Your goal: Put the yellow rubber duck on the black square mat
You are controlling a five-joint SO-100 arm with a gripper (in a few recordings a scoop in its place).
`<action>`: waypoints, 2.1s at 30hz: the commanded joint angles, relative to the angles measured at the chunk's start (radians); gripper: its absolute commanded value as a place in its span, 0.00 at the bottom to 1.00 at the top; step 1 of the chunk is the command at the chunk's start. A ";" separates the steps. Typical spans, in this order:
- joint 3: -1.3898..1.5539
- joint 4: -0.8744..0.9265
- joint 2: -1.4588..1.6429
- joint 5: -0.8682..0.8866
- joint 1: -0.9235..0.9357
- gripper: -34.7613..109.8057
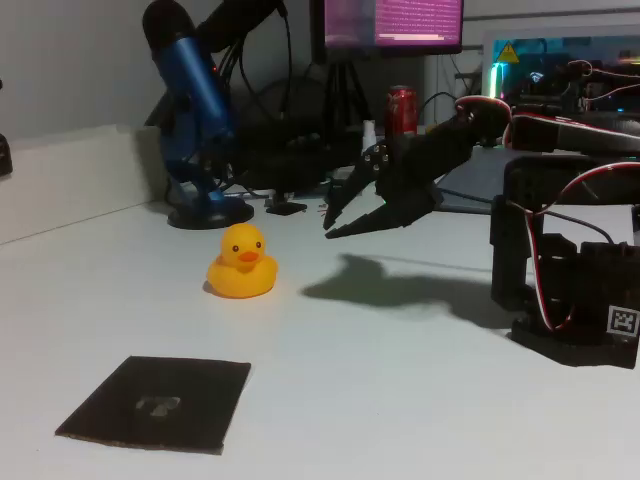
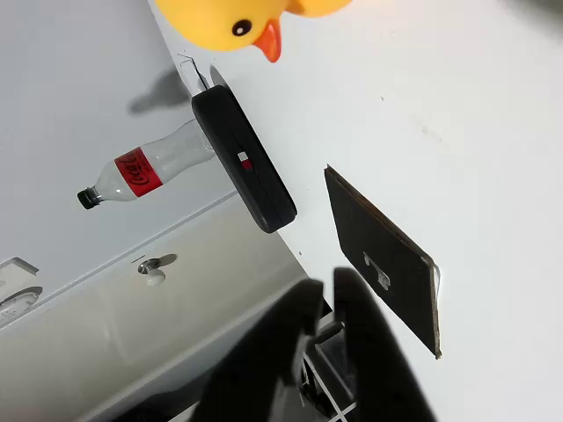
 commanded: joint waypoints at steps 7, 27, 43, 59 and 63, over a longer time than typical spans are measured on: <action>0.015 0.003 0.015 -0.009 -0.003 0.24; 0.015 0.003 0.017 -0.008 -0.005 0.24; 0.015 0.003 0.020 -0.009 -0.014 0.24; -0.385 -0.011 -0.483 -0.009 -0.003 0.25; -0.563 -0.011 -0.615 -0.009 -0.003 0.25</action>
